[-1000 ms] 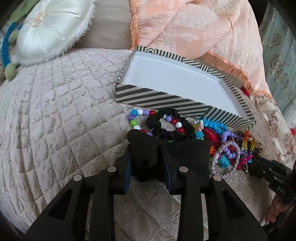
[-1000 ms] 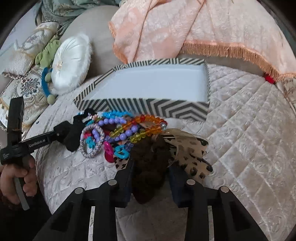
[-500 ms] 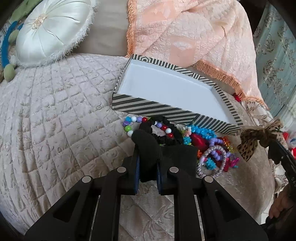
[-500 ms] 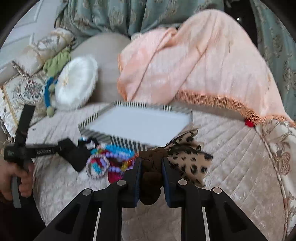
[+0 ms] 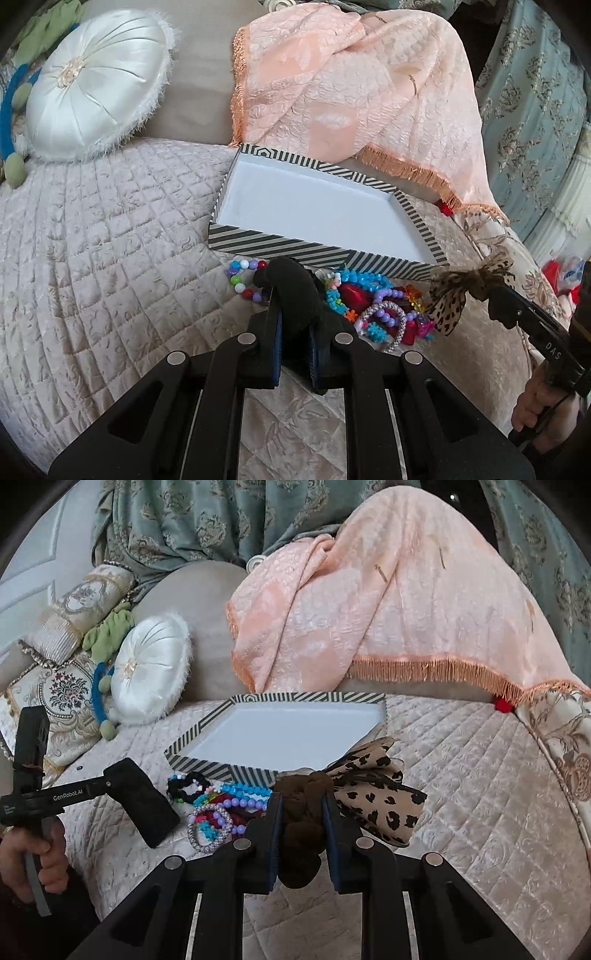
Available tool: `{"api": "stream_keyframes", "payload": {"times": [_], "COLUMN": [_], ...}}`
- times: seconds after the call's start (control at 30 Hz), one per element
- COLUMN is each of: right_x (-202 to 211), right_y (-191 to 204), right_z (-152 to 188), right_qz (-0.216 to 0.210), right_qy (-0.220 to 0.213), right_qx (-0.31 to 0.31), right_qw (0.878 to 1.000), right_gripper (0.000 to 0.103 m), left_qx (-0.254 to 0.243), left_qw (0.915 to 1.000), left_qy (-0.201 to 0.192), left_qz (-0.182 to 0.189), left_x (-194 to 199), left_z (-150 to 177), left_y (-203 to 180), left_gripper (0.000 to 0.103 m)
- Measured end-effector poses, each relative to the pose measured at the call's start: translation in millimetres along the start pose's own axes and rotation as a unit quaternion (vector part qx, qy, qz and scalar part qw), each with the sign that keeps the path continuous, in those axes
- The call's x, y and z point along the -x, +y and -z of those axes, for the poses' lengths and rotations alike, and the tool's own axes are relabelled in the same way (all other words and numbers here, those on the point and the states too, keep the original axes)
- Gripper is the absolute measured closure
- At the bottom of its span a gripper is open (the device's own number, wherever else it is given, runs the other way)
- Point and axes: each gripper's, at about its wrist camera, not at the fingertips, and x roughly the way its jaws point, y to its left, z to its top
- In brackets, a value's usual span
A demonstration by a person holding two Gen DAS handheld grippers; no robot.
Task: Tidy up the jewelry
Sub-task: 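Lift black cloth with left gripper while right gripper lifts leopard-print bow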
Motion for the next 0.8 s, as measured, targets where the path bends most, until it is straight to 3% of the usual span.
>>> {"api": "stream_keyframes", "payload": {"times": [0.2, 0.4, 0.63, 0.8], "right_x": [0.1, -22.5, -17.0, 0.1], "right_y": [1.9, -11.2, -2.7, 6.7], "right_z": [1.6, 14.1, 9.7, 3.2], "right_qz": [-0.011, 0.01, 0.023, 0.028], "right_qy": [0.012, 0.087, 0.08, 0.058], "right_qx": [-0.014, -0.059, -0.056, -0.047], "right_qw": [1.0, 0.994, 0.995, 0.997], "right_gripper": [0.083, 0.083, 0.083, 0.083], "left_qx": [-0.02, -0.047, -0.071, -0.053], "left_qw": [0.9997, 0.9978, 0.9966, 0.9975], "left_qy": [0.001, 0.026, 0.026, 0.044], "left_qz": [-0.013, -0.038, -0.033, -0.015], "left_x": [6.3, -1.4, 22.4, 26.2], "left_z": [2.2, 3.4, -11.5, -9.3], "left_y": [-10.3, -19.3, -32.6, -23.5], "left_gripper": [0.093, 0.093, 0.093, 0.093]}}
